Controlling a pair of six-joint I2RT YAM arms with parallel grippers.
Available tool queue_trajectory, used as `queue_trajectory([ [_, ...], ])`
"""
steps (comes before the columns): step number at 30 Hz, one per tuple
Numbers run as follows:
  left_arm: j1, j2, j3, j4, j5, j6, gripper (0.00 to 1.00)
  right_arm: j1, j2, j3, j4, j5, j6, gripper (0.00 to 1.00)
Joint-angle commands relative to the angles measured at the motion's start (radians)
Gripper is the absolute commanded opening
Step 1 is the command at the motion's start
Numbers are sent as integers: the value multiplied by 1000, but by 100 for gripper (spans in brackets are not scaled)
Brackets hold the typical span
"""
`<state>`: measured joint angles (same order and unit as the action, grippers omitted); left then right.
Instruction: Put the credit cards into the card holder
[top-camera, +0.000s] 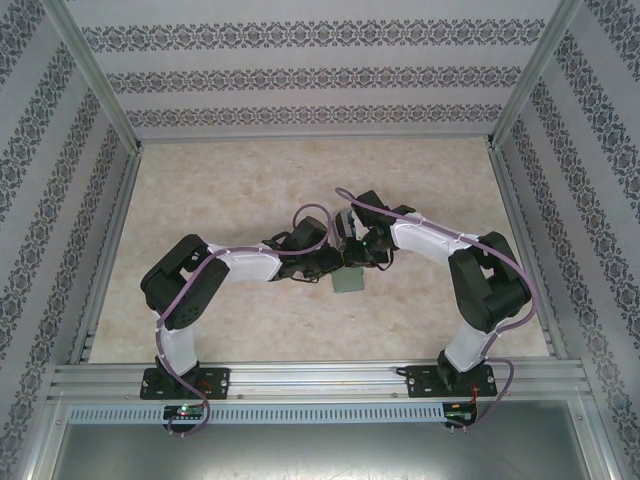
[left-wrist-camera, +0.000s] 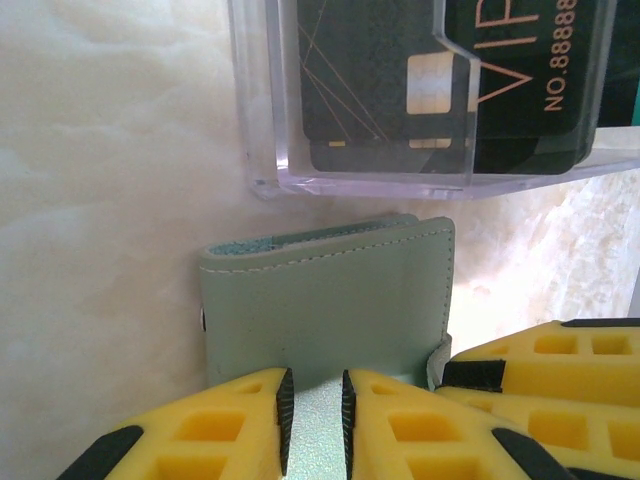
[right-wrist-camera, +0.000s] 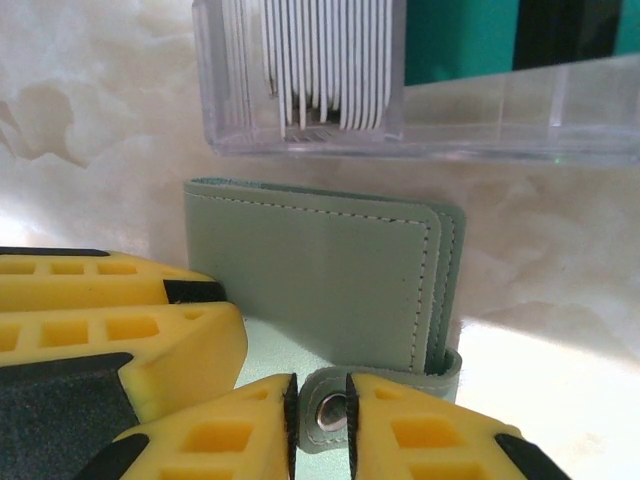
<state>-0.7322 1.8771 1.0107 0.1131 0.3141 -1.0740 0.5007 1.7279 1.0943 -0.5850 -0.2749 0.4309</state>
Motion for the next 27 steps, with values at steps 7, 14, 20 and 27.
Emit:
queue_trajectory([
  [7,-13,27,-1,13,4,-2,22,-11,-29,-26,6,-20,14,21],
  [14,-15,22,-13,19,-7,-10,18,-25,-5,-41,53,-61,41,25],
  [20,-15,22,-11,20,-7,-13,17,-33,11,-59,79,-70,50,11],
  [27,-15,23,-15,20,-8,-15,17,-34,-18,-94,115,-70,56,7],
])
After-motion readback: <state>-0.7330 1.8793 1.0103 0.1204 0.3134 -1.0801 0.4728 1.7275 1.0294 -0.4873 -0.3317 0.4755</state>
